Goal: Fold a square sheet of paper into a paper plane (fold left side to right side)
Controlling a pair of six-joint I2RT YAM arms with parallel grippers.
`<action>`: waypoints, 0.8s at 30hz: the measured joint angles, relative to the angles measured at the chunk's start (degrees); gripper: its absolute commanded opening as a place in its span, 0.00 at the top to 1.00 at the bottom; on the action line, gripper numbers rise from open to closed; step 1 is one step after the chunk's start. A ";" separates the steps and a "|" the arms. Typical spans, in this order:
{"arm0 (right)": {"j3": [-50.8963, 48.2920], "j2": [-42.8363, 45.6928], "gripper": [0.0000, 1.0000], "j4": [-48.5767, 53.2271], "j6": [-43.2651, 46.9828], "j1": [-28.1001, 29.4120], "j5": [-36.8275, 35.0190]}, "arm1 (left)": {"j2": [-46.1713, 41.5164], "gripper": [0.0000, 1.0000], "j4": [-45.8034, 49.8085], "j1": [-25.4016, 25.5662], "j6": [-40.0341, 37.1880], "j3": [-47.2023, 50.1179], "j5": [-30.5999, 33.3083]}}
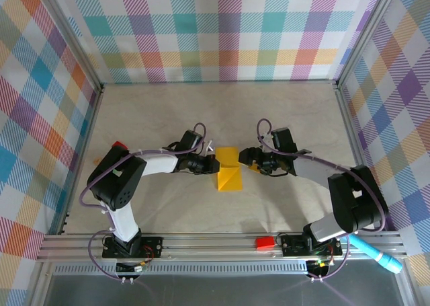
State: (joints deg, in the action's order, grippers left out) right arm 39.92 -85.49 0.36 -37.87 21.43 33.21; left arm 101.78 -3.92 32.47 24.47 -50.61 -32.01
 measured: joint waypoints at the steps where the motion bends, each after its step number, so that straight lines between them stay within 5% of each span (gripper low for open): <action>1: 0.00 -0.52 0.24 -0.85 -0.55 0.00 0.55 | -1.03 1.00 -0.57 0.00 0.15 0.37 0.20; 14: -0.17 -8.20 0.25 -14.12 -8.50 0.59 5.86 | -9.40 1.00 -8.11 0.00 3.43 4.33 1.49; 24: 1.44 -15.26 0.39 -23.23 -13.11 2.60 6.78 | -8.22 0.99 -11.21 0.00 5.38 5.84 1.62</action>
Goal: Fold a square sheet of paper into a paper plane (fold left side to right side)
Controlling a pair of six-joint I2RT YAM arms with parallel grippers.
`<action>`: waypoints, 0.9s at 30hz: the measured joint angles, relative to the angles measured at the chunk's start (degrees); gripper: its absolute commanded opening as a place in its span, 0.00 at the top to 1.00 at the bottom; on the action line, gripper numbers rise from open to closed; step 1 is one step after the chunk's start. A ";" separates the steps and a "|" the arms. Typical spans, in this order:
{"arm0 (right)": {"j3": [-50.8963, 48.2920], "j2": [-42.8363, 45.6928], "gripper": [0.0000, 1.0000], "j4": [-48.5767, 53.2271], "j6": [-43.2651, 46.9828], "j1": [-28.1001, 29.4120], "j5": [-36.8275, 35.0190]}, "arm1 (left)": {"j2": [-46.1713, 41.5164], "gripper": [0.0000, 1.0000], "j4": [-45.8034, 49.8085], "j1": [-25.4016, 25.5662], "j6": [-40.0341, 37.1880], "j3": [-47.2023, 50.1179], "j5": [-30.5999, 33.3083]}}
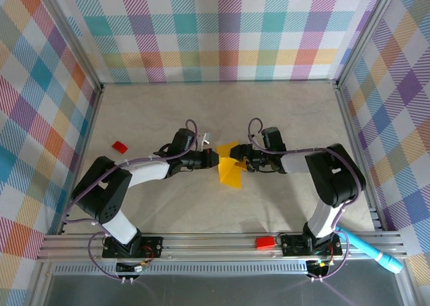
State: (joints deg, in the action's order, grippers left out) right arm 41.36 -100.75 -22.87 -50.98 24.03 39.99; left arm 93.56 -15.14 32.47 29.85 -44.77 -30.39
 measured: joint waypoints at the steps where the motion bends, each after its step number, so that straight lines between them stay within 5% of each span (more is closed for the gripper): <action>1: 0.17 -0.61 0.40 -0.90 -0.52 0.15 0.11 | 0.39 0.97 -0.48 0.00 0.31 0.33 0.04; 10: 0.55 -3.39 0.52 -5.03 -2.23 1.16 -0.31 | 4.09 0.76 -1.79 0.00 0.90 3.21 1.84; 23: -0.31 -3.65 0.94 -5.20 -1.88 1.36 -2.05 | 4.00 0.61 -1.01 -0.07 -0.98 3.39 5.09; 27: -0.55 -1.51 1.00 -3.04 -0.48 1.33 -3.52 | -1.77 0.58 0.22 -0.96 -2.34 3.39 5.70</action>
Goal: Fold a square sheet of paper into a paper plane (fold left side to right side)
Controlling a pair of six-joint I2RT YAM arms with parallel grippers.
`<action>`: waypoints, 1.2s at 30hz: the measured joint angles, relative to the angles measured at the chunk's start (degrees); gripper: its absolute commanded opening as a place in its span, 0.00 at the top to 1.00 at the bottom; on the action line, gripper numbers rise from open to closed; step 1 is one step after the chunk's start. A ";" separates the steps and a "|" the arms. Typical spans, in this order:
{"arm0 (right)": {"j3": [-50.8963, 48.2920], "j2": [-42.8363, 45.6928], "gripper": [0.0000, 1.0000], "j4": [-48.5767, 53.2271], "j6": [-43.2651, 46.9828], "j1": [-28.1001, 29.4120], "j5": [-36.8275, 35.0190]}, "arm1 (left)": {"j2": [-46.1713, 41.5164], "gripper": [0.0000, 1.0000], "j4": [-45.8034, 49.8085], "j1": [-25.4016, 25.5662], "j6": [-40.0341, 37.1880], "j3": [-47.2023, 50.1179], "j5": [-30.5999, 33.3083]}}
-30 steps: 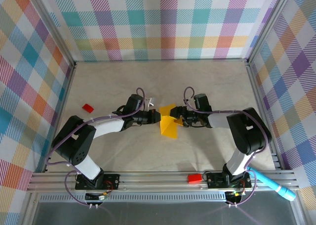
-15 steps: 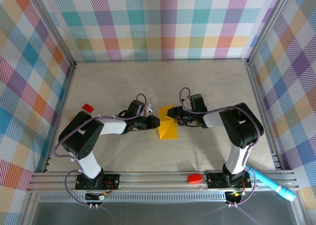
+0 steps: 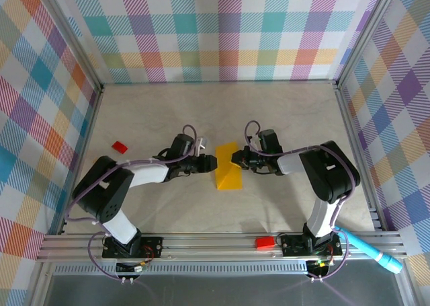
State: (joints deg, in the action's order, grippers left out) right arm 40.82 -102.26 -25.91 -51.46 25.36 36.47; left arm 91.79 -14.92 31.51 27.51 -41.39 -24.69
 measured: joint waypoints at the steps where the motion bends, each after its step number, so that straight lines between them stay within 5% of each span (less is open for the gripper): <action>1: -0.02 1.09 1.00 0.39 0.35 -0.07 -0.26 | -2.14 0.57 -0.02 -0.50 -0.24 0.00 0.24; 8: -0.04 10.80 1.00 0.50 3.17 -2.47 -0.81 | -15.89 0.44 -1.57 -5.09 -0.98 1.18 -0.11; 16: 0.31 22.49 1.00 -1.11 6.16 -5.68 0.98 | -25.40 0.06 -9.42 -9.86 2.97 2.91 -3.80; 26: 5.40 26.93 1.00 -8.63 4.61 -5.66 6.14 | -20.46 0.11 -27.71 -9.33 15.80 2.47 -14.93; 36: 7.39 26.88 1.00 -14.43 0.85 -3.89 8.17 | -13.22 0.28 -31.82 -3.63 20.98 -2.51 -19.89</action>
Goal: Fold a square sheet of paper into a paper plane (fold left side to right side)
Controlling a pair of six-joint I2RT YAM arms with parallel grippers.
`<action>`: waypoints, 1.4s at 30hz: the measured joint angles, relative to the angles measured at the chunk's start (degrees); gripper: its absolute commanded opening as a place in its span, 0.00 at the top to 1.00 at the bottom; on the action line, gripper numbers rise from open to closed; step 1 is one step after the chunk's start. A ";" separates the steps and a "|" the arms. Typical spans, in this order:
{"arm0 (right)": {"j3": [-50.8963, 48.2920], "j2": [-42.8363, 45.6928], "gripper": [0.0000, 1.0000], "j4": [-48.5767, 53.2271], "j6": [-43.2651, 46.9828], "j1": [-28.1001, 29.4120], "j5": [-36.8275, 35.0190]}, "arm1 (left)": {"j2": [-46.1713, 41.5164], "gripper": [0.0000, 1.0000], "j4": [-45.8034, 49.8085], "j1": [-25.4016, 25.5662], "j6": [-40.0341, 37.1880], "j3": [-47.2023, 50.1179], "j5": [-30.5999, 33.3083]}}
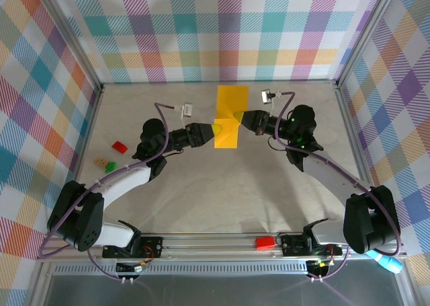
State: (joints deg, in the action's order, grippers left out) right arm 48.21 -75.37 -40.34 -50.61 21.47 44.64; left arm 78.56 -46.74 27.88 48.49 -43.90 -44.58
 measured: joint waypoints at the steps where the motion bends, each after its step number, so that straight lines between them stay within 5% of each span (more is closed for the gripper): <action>1: 0.02 -0.02 1.00 -0.17 -0.11 0.02 0.04 | 0.50 0.32 -0.02 0.33 0.13 -0.72 -0.42; 11: -0.90 -0.04 0.87 0.76 0.04 0.17 -1.53 | 1.62 0.77 0.28 0.87 0.35 -2.86 -1.44; 20: -2.23 2.29 0.43 6.95 2.71 0.13 -4.81 | 0.74 0.92 7.26 0.87 -3.56 -3.39 -1.09; 25: -2.54 7.93 0.25 18.23 7.91 -0.35 -10.60 | -1.29 1.00 21.86 0.94 -11.43 -6.36 1.90; 30: -1.49 12.24 0.02 36.54 15.91 -0.79 -21.62 | -1.33 1.00 46.21 1.53 -24.26 -15.06 13.05; 36: -0.81 13.22 0.01 53.64 22.03 -2.23 -35.60 | 2.38 1.00 70.58 6.19 -36.96 -24.96 34.49; 42: -2.19 16.52 0.01 60.72 22.60 -3.89 -46.95 | 10.51 1.00 88.13 11.32 -41.53 -31.32 61.66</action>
State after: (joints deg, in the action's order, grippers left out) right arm 46.02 -58.85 20.38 -28.01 17.58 -2.31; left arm 89.08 41.39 39.20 6.96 -75.22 17.08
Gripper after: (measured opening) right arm 0.988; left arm 0.049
